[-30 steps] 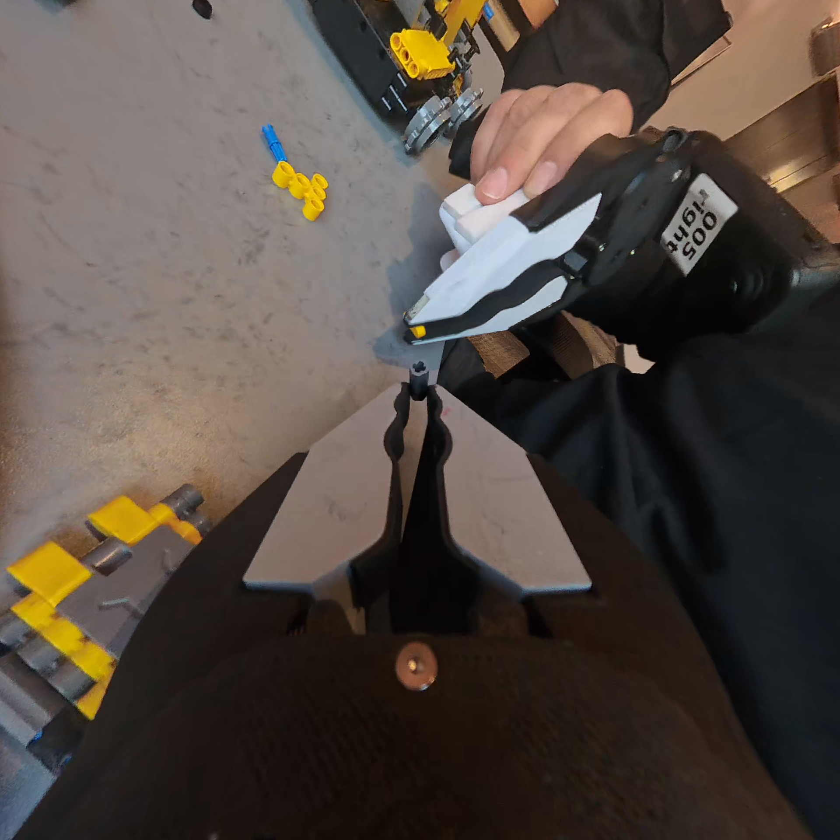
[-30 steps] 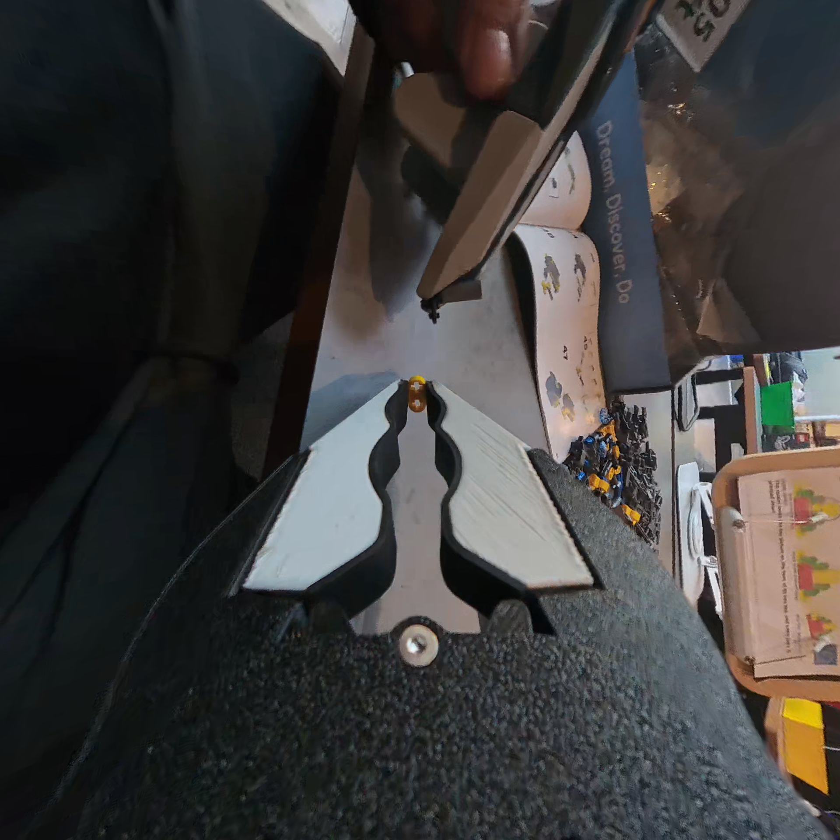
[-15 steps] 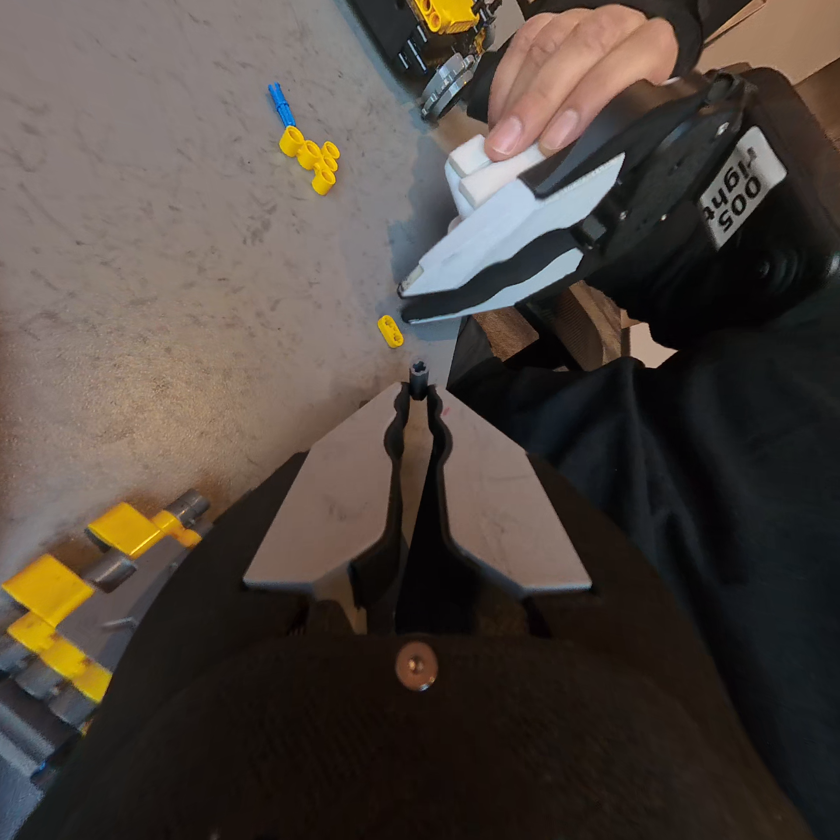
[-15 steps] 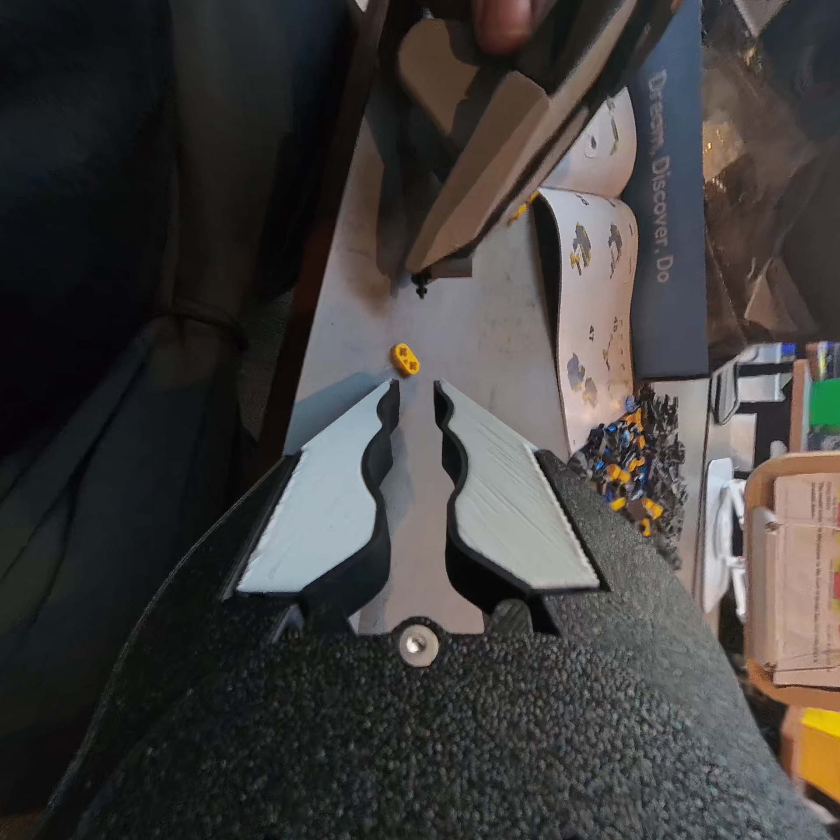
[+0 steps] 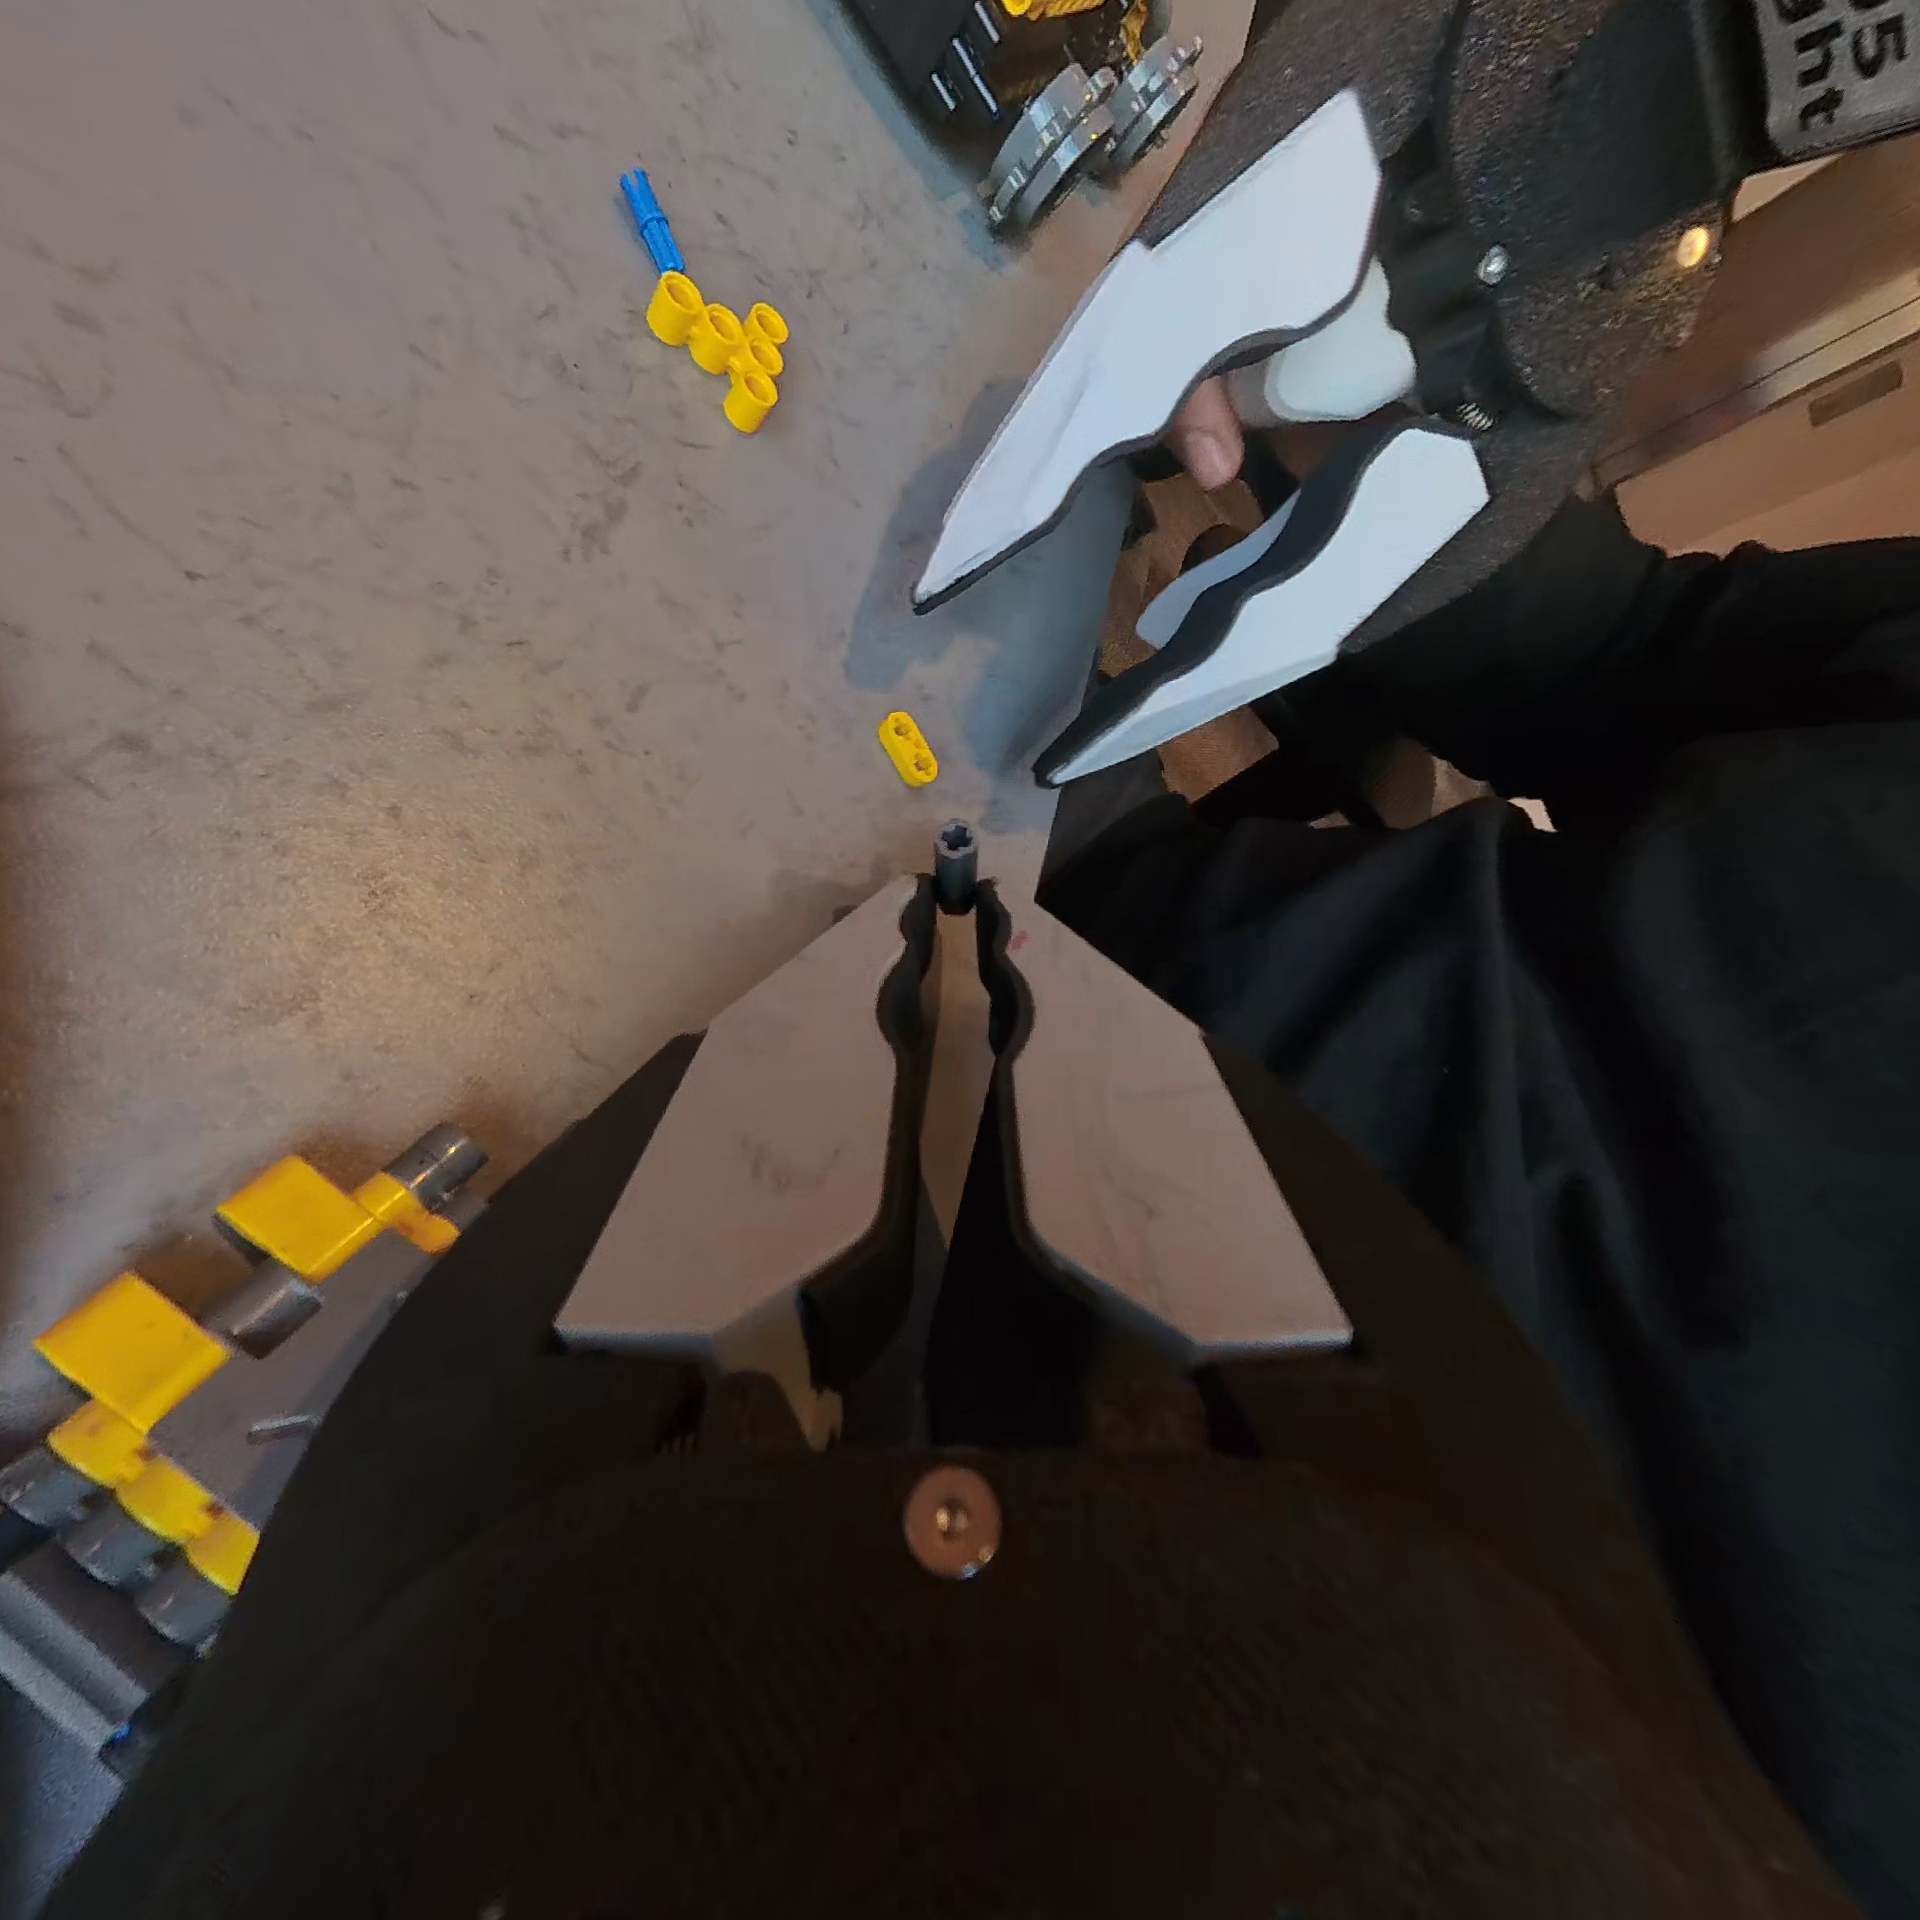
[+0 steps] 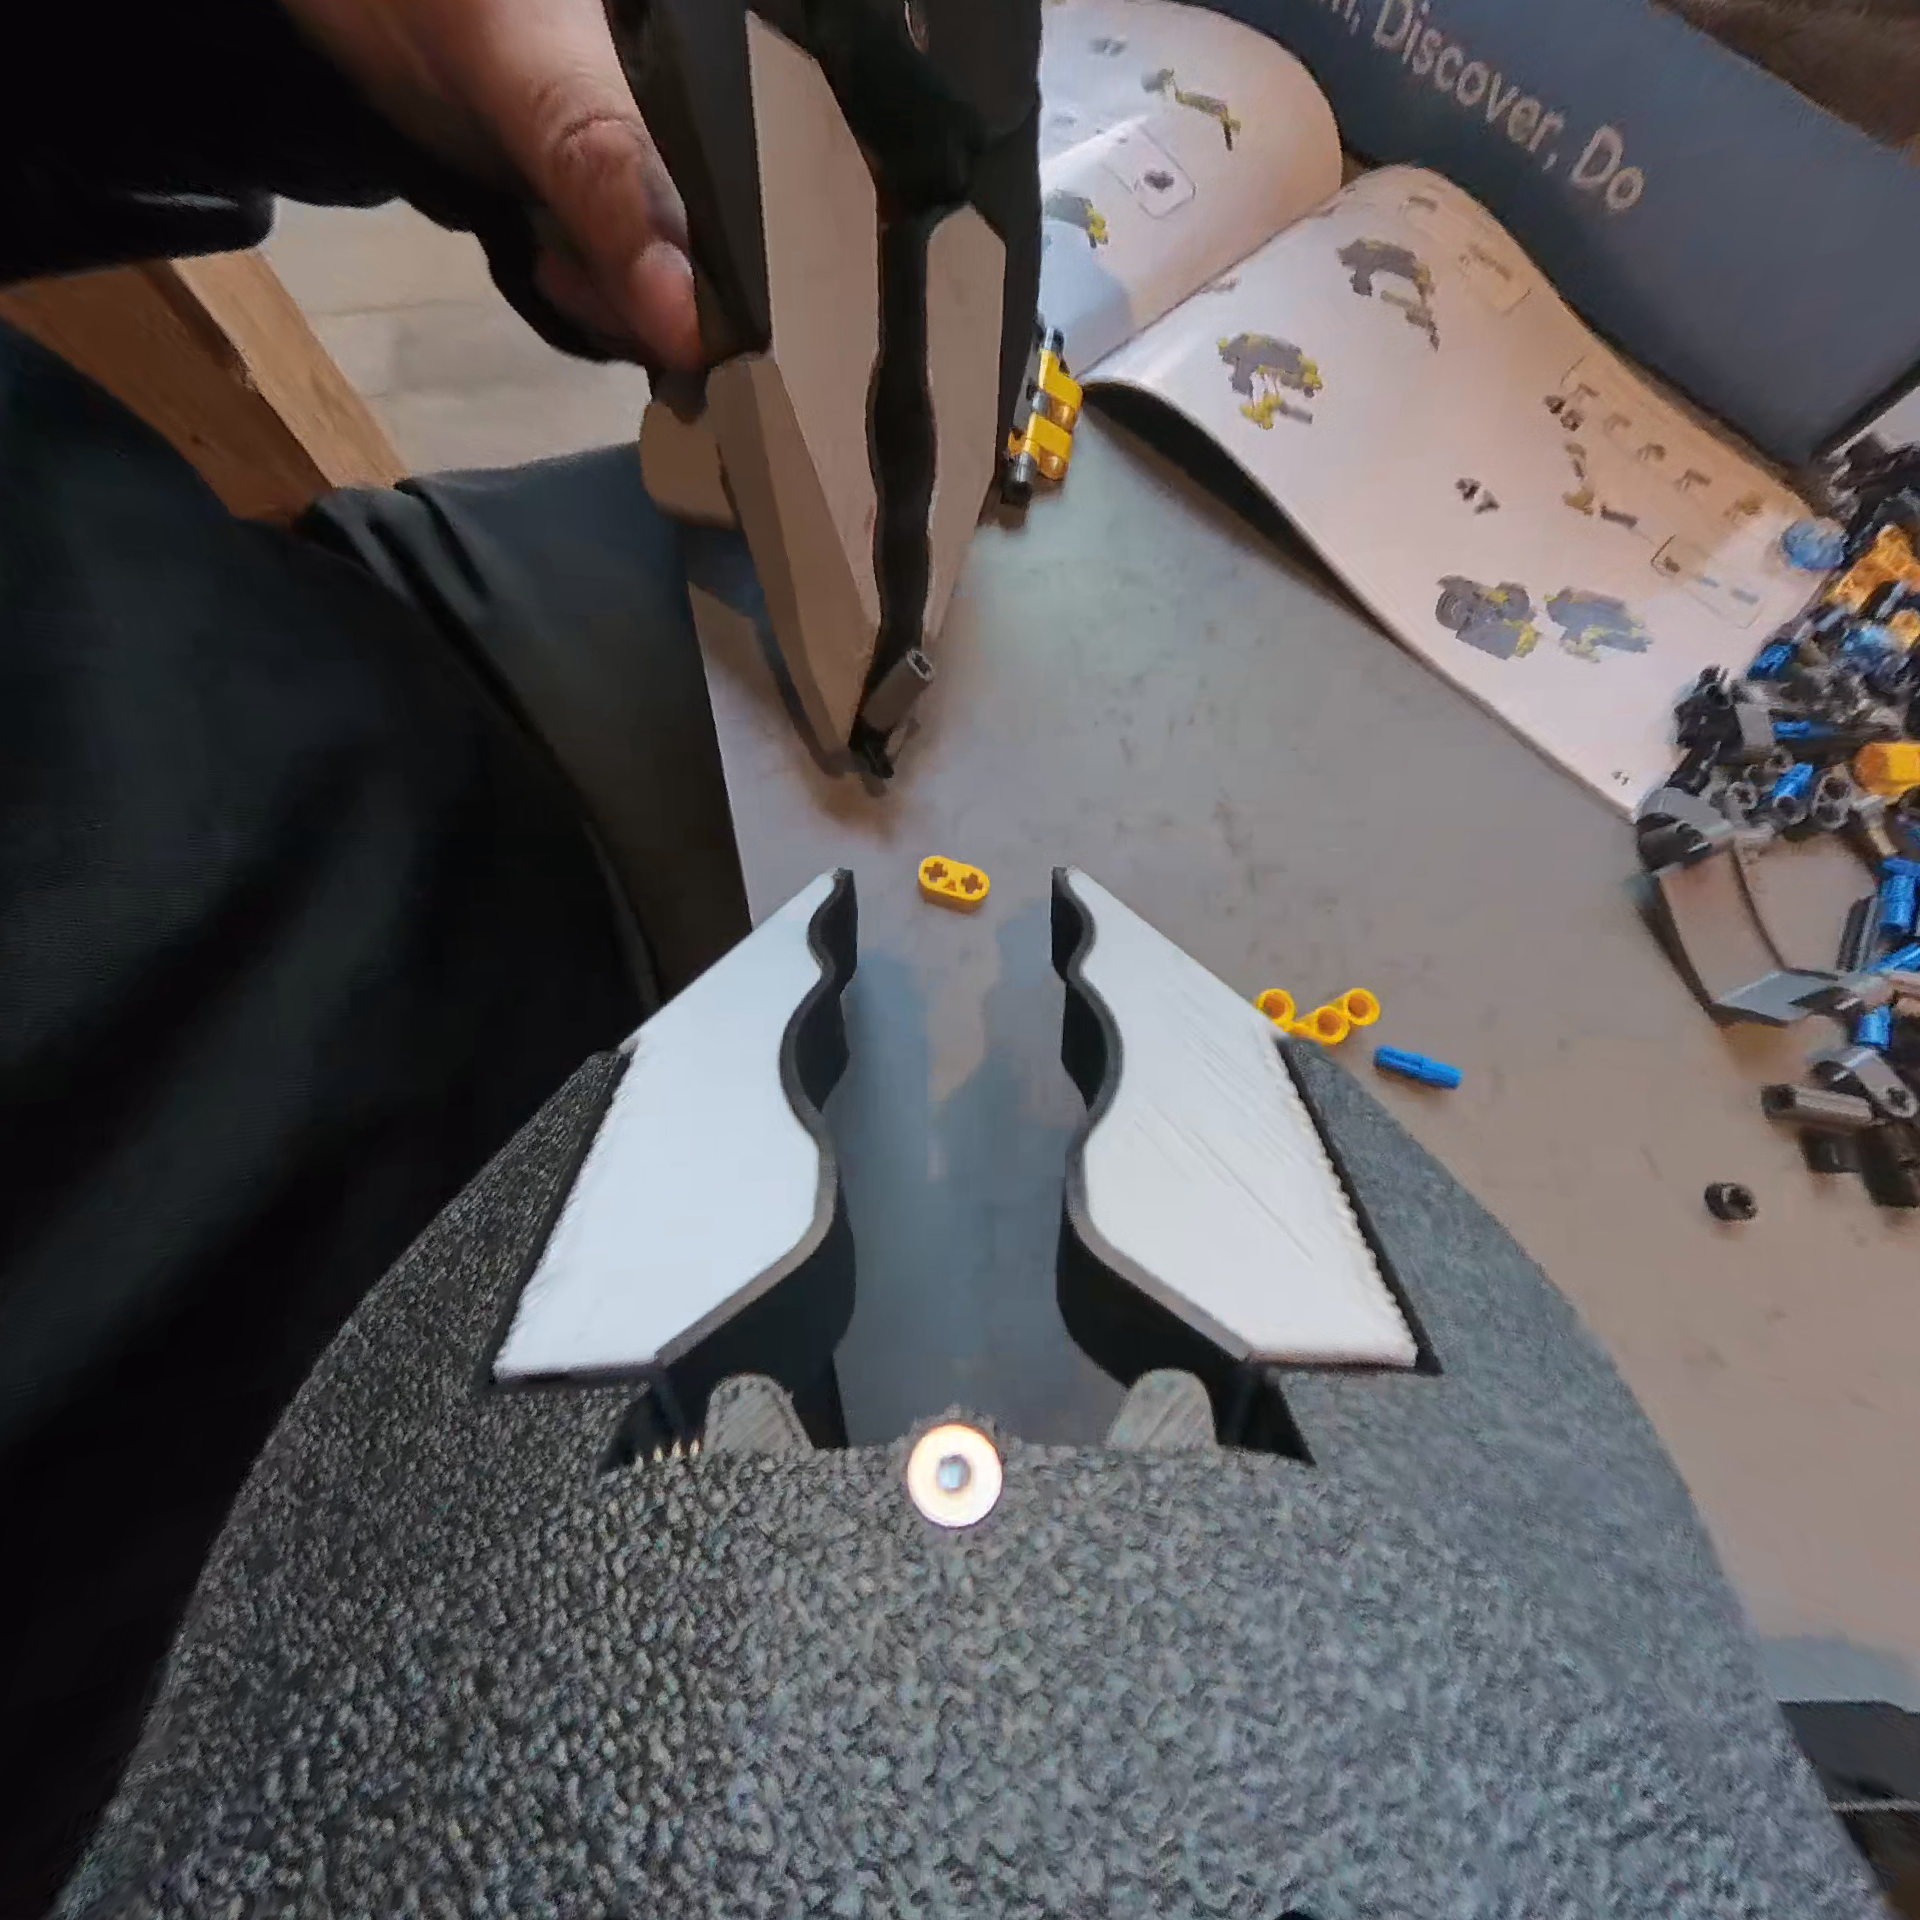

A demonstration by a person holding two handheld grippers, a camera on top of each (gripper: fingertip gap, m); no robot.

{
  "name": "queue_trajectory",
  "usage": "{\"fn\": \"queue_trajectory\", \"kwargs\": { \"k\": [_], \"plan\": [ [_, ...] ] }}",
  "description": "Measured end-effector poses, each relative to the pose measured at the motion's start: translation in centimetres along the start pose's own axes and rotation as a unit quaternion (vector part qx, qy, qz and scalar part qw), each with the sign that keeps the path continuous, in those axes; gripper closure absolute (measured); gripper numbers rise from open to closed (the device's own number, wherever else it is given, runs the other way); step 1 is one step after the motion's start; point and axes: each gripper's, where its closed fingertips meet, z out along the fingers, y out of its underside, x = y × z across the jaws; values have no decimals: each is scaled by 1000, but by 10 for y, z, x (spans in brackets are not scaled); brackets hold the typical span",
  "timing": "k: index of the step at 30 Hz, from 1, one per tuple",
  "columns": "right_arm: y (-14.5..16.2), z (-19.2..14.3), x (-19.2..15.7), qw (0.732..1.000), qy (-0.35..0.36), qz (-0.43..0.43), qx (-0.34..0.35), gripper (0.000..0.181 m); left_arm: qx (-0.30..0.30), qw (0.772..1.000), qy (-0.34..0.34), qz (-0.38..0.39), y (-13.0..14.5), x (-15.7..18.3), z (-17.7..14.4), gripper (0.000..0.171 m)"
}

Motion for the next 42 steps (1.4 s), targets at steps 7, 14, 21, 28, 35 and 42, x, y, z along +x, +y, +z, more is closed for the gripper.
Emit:
{"fn": "queue_trajectory", "kwargs": {
  "k": [7,14,21,28,35,42],
  "plan": [
    [-32,-3,-1,998,-38,-41,42,155,-42,998,-30,43,-6,5,7,167],
    [-19,10,-16,993,-117,-32,7,171,-71,992,-71,79,-2,6,9,167],
    [-17,9,-18,991,-134,-18,14,181,-70,990,-76,92,-2,9,9,167],
    [-21,4,-8,990,-138,27,32,171,-74,989,-83,98,0,6,11,167],
    [-26,2,-12,981,-179,60,37,163,-90,980,-111,139,-5,9,13,167],
    [-24,0,-16,982,-184,45,29,175,-101,970,-136,173,-5,10,13,167]
  ]
}}
